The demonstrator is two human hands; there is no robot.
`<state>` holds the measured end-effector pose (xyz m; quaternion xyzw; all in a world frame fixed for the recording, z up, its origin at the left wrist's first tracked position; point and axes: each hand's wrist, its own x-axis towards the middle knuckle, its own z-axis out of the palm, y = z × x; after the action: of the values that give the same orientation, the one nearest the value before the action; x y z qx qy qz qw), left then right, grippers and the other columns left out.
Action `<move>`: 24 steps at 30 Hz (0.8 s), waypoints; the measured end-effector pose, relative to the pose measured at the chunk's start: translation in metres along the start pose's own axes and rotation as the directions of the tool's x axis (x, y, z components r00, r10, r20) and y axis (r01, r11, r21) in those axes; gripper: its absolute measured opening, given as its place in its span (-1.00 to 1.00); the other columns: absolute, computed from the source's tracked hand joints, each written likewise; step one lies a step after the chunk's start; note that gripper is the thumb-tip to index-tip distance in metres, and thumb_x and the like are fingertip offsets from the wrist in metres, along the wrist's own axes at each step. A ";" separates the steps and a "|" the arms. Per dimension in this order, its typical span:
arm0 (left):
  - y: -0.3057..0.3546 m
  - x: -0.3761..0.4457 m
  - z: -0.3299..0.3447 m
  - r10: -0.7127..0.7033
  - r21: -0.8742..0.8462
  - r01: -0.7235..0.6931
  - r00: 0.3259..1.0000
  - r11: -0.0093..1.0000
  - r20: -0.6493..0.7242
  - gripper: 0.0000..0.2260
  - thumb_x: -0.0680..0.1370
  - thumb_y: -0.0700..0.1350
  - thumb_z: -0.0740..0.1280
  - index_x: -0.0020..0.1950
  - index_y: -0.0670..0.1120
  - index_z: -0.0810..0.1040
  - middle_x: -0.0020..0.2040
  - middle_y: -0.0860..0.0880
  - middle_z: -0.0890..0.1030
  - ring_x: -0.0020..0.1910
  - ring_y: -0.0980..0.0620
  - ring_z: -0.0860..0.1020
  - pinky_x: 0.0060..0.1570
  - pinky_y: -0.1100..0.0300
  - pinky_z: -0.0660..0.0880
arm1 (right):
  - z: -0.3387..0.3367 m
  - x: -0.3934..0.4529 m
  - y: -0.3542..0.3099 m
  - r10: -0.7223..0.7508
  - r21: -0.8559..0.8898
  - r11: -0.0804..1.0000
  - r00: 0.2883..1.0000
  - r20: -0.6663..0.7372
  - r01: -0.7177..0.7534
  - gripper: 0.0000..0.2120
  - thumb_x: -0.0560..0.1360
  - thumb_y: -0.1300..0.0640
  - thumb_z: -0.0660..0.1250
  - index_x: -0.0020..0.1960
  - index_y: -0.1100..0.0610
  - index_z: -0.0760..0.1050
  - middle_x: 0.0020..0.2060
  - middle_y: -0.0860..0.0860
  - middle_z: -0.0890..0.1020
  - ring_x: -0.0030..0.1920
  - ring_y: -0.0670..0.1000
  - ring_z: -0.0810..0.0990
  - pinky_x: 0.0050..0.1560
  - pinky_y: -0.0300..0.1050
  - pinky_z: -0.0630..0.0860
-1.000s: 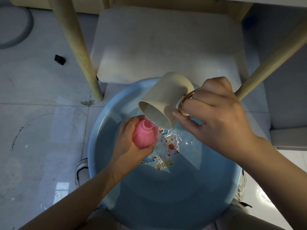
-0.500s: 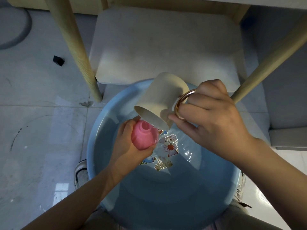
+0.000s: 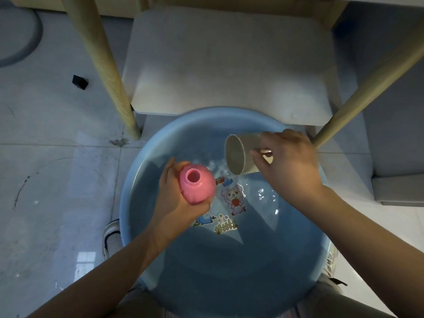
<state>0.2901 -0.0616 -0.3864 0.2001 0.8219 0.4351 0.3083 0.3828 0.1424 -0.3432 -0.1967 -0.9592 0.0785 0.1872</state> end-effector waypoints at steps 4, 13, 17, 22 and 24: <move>-0.002 -0.003 -0.001 -0.027 -0.047 0.027 1.000 0.999 0.009 -0.23 0.23 -0.18 0.61 0.27 0.13 0.25 0.16 0.08 0.41 0.08 0.18 0.47 -0.09 0.46 0.49 | 0.024 -0.015 0.001 -0.004 -0.098 0.995 0.987 0.161 0.020 -0.75 0.16 0.27 0.52 -0.43 0.17 0.42 -0.59 0.05 0.46 -0.49 0.12 0.45 -0.35 -0.18 0.32; -0.002 -0.004 -0.005 -0.024 -0.039 0.022 0.998 0.999 -0.050 -0.23 0.21 -0.15 0.62 0.28 0.17 0.30 0.20 0.07 0.40 0.08 0.16 0.50 -0.04 0.32 0.53 | 0.053 -0.018 -0.016 -0.175 -0.055 0.978 0.929 0.325 0.203 -0.75 -0.05 0.40 0.37 -0.48 0.13 0.43 -0.64 0.02 0.40 -0.55 0.08 0.43 -0.41 -0.24 0.38; -0.002 -0.006 -0.007 -0.003 -0.011 0.002 0.998 1.000 -0.064 -0.23 0.20 -0.14 0.62 0.27 0.18 0.30 0.19 0.07 0.40 0.09 0.13 0.49 0.02 0.25 0.53 | 0.053 -0.016 -0.019 -0.227 0.080 0.974 0.938 0.264 0.213 -0.87 0.09 0.35 0.29 -0.47 0.13 0.44 -0.62 0.02 0.43 -0.52 0.08 0.44 -0.39 -0.23 0.39; -0.003 -0.008 -0.008 -0.005 -0.021 0.003 0.998 1.000 -0.060 -0.21 0.20 -0.13 0.62 0.28 0.18 0.28 0.20 0.07 0.40 0.11 0.12 0.48 0.02 0.24 0.55 | 0.042 -0.008 -0.003 0.079 0.225 0.957 0.910 0.406 -0.183 -0.81 0.43 0.16 0.38 -0.29 0.20 0.44 -0.40 0.05 0.52 -0.33 0.05 0.42 -0.27 -0.16 0.21; -0.003 -0.008 -0.009 -0.002 -0.022 0.000 0.998 1.000 -0.068 -0.21 0.20 -0.13 0.62 0.28 0.18 0.27 0.20 0.07 0.40 0.11 0.13 0.48 0.00 0.25 0.55 | 0.038 -0.009 0.005 0.256 0.326 0.819 0.809 0.529 -0.473 -0.74 0.48 0.10 0.38 -0.31 0.15 0.38 -0.40 -0.01 0.45 -0.35 -0.03 0.36 -0.37 -0.25 0.22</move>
<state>0.2900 -0.0733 -0.3828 0.1813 0.8272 0.4505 0.2828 0.3772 0.1404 -0.3818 -0.3096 -0.8736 0.3745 -0.0261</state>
